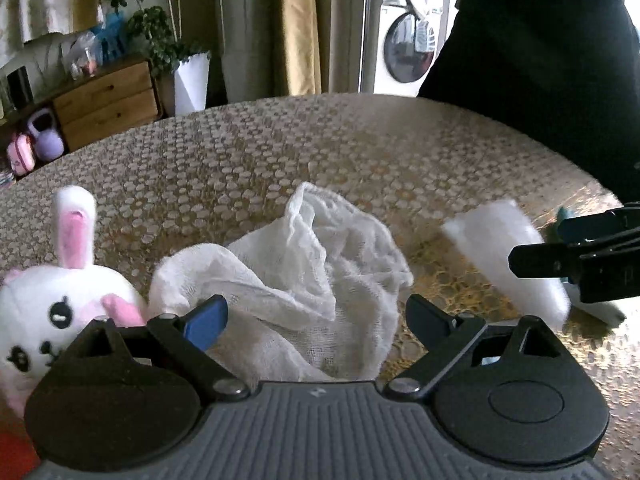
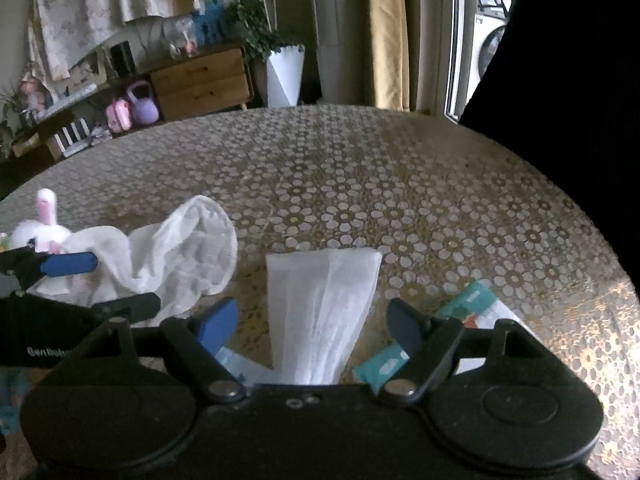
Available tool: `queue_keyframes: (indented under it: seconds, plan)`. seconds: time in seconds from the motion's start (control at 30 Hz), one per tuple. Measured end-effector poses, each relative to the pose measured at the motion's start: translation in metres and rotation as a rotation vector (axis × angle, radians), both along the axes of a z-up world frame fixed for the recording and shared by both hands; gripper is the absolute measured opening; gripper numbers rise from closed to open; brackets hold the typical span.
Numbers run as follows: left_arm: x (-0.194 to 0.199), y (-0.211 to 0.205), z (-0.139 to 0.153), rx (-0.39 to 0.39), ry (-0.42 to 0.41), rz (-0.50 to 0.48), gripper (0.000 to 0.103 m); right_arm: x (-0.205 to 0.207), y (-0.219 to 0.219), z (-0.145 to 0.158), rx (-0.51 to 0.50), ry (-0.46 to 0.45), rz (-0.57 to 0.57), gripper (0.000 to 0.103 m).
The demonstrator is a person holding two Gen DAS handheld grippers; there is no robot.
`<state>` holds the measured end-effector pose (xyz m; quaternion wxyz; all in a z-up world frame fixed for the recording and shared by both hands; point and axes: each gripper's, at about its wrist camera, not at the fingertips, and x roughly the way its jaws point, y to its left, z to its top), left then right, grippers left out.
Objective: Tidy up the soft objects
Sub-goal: 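Grasp the white gauze with the left tool while the right tool grasps the white tissue sheet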
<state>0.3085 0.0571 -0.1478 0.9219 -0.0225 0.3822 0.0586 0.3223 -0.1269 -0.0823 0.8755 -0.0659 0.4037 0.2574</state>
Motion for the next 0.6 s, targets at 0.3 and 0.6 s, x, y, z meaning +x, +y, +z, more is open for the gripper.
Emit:
queue_keyframes:
  seconds: [0.3,0.6]
  plan:
    - [0.017,0.001,-0.018,0.028,0.018,0.008,0.096,0.017,0.015,-0.022,-0.044,0.027,-0.01,0.078]
    - [0.014,0.001,-0.017,0.02,-0.002,0.005,0.078,0.017,0.018,-0.029,-0.051,0.036,-0.014,0.063]
